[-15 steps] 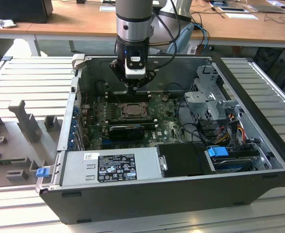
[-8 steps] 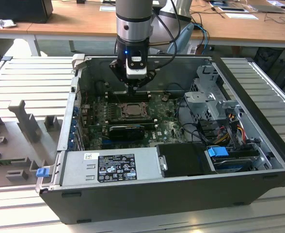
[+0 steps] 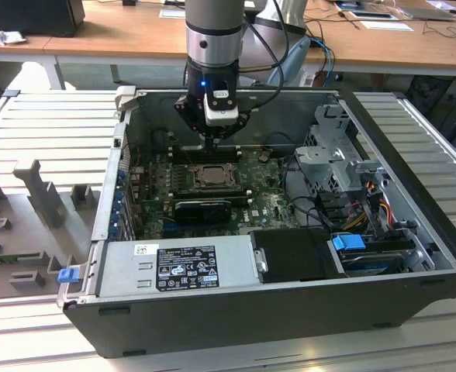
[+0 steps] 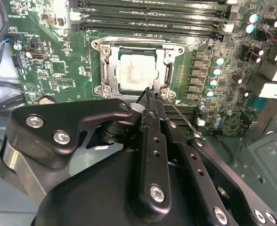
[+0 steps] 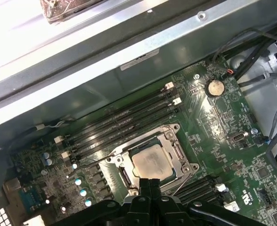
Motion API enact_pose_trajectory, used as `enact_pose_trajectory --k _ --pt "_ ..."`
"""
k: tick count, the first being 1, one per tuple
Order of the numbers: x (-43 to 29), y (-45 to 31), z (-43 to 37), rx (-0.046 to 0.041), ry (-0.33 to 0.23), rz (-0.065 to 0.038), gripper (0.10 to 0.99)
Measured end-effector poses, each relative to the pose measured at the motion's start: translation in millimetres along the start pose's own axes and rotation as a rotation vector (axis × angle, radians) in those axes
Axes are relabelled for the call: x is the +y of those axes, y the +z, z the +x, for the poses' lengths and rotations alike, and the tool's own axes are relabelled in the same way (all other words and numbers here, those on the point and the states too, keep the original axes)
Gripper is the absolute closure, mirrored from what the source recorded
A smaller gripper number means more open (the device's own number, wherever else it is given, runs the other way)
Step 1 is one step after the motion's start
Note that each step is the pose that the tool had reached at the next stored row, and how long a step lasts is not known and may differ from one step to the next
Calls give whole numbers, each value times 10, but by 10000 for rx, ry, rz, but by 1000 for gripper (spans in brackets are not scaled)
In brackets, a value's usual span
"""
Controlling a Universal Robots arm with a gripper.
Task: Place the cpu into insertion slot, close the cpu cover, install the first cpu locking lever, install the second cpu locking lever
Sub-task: 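Install the first cpu locking lever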
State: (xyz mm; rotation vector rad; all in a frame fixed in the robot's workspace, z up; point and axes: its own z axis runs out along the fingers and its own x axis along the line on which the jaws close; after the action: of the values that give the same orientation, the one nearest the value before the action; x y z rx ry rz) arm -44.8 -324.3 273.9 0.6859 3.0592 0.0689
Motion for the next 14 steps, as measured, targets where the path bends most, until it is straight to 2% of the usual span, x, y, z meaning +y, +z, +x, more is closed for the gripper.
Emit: enact_pose_trajectory --k 4,9,14 --pt "0 0 0 29 -666 2 980" --pt "-1 22 0 67 -1872 4 980" --pt "-1 24 0 95 -2567 4 980"
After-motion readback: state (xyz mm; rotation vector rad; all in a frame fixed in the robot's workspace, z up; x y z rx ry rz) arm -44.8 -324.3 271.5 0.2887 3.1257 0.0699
